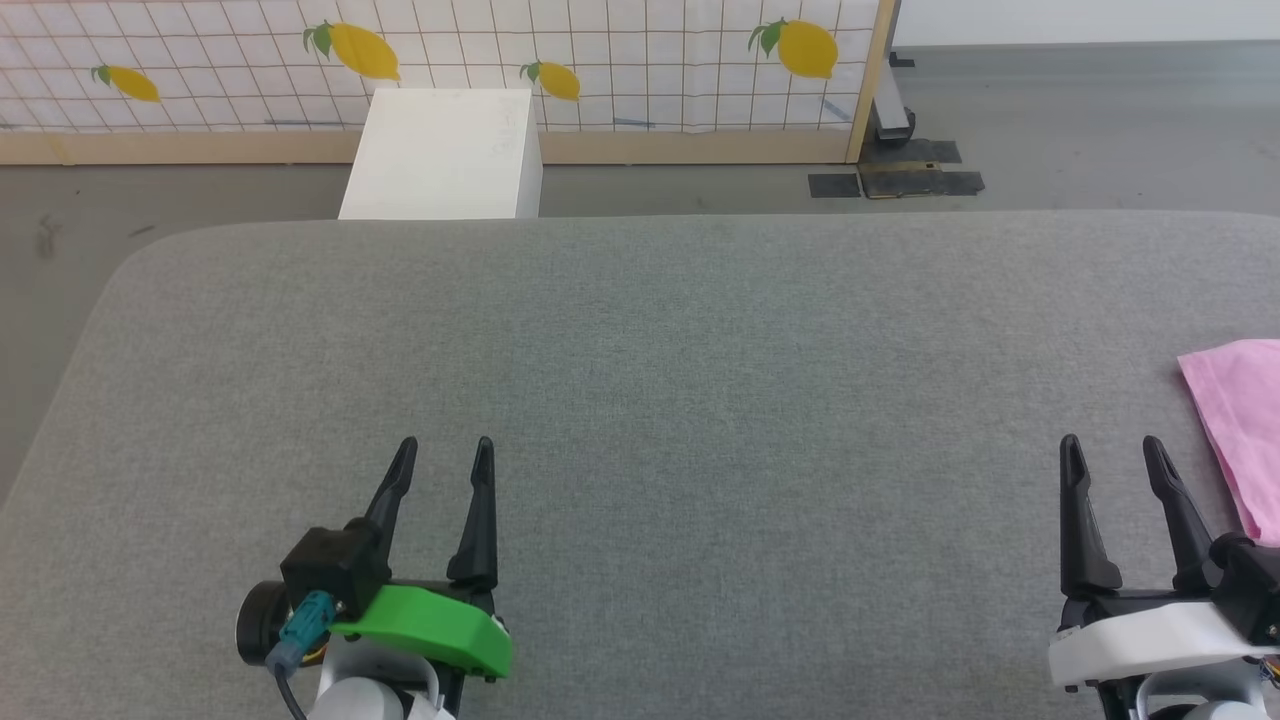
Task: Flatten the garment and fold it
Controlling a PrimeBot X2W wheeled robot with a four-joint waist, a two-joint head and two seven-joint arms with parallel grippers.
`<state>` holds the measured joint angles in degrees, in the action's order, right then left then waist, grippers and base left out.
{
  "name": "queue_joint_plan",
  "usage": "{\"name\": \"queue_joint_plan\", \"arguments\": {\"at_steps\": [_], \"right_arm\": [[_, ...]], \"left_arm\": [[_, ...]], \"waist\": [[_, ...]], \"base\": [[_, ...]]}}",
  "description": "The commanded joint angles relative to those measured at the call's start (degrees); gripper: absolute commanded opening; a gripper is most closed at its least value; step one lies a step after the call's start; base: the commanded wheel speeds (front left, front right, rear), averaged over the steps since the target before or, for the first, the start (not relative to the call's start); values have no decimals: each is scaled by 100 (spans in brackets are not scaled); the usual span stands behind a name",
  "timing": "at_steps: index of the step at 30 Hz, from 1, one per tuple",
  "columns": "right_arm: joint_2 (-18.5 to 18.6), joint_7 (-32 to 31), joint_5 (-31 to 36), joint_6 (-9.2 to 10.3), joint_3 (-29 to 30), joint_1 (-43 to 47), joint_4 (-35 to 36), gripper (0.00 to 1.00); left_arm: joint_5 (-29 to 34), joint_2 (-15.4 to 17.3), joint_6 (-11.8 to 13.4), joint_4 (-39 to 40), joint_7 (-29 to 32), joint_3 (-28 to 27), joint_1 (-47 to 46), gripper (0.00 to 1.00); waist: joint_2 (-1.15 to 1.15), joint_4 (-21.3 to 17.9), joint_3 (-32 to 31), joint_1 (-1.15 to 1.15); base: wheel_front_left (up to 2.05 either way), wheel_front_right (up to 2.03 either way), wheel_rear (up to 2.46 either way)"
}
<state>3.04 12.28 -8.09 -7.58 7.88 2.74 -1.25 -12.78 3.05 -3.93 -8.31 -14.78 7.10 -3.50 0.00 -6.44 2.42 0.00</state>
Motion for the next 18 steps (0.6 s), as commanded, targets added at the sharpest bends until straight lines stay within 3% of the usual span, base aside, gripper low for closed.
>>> {"name": "queue_joint_plan", "arguments": {"at_steps": [1, 5, 6, 18], "right_arm": [[-15, -13, -35, 9, -18, 81, 11, 100], [-15, -11, -52, 9, -38, 69, -26, 100], [-1, -16, -11, 0, -29, 0, -24, 0], [1, -43, 13, 0, -38, -8, -20, 0]], "left_arm": [[-51, -17, 37, -1, -22, 8, 55, 100], [-67, -17, 53, -23, -22, 17, 40, 100], [-29, 0, 8, -20, 0, 14, -1, 0], [-1, 0, 8, -2, 37, -1, 4, 0]], "waist": [[0, 3, 3, 0], [0, 12, 6, 0], [0, 12, 6, 0], [0, 29, 1, 0]], "base": [[0, 0, 0], [0, 0, 0], [0, 0, 0], [0, 0, 0]]}}
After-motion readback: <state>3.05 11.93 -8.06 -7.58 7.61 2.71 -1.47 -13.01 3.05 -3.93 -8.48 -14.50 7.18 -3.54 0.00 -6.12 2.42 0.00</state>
